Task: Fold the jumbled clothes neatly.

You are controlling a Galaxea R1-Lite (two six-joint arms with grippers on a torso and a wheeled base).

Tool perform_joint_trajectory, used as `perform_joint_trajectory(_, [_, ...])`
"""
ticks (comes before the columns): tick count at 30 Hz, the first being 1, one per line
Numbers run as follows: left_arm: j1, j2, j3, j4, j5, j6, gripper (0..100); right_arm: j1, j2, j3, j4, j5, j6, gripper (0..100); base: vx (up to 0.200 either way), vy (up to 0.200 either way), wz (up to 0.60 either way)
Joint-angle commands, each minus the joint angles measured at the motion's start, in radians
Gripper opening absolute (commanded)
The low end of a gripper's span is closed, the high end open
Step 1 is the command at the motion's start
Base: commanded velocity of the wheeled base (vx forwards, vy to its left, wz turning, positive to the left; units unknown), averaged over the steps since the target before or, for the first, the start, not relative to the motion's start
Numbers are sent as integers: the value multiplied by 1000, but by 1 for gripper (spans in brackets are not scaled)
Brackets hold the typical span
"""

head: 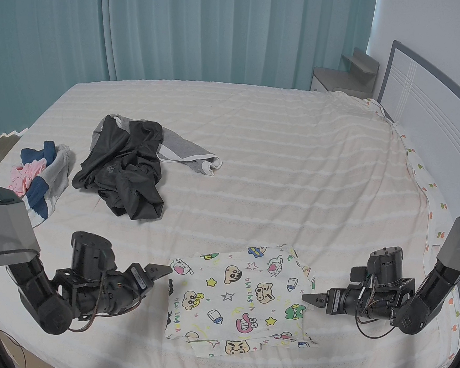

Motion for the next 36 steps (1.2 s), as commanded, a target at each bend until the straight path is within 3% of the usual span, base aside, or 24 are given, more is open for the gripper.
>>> perform_joint_trajectory(1, [-54,154,-155,66,40,74,100,-12,23,-47,-1,18,3,100,0,0,0])
perform_joint_trajectory(7, [-54,278,-198,63,40,242,100,-29,55,-87,-1,16,-5,100,0,0,0])
perform_joint_trajectory(14, [-69,318,-276,68,38,249,100,-49,99,-140,-2,27,-4,100,0,0,0])
perform_joint_trajectory(16, [-76,323,-289,66,38,251,100,-57,106,-146,-1,44,-4,100,0,0,0])
perform_joint_trajectory(21, [-105,358,-338,66,40,251,100,-97,106,-146,1,176,-7,100,0,0,0])
perform_joint_trajectory(24, [-105,359,-342,65,40,251,100,-120,115,-153,1,191,-11,100,0,0,0])
perform_joint_trajectory(25, [-105,359,-342,65,40,251,0,-131,125,-159,2,205,-19,100,0,0,0])
perform_joint_trajectory(32, [-106,359,-339,63,41,249,0,-160,191,-171,1,228,-96,100,0,0,0])
perform_joint_trajectory(36, [-106,359,-335,60,41,249,0,-137,222,-179,-1,308,-106,100,0,0,0])
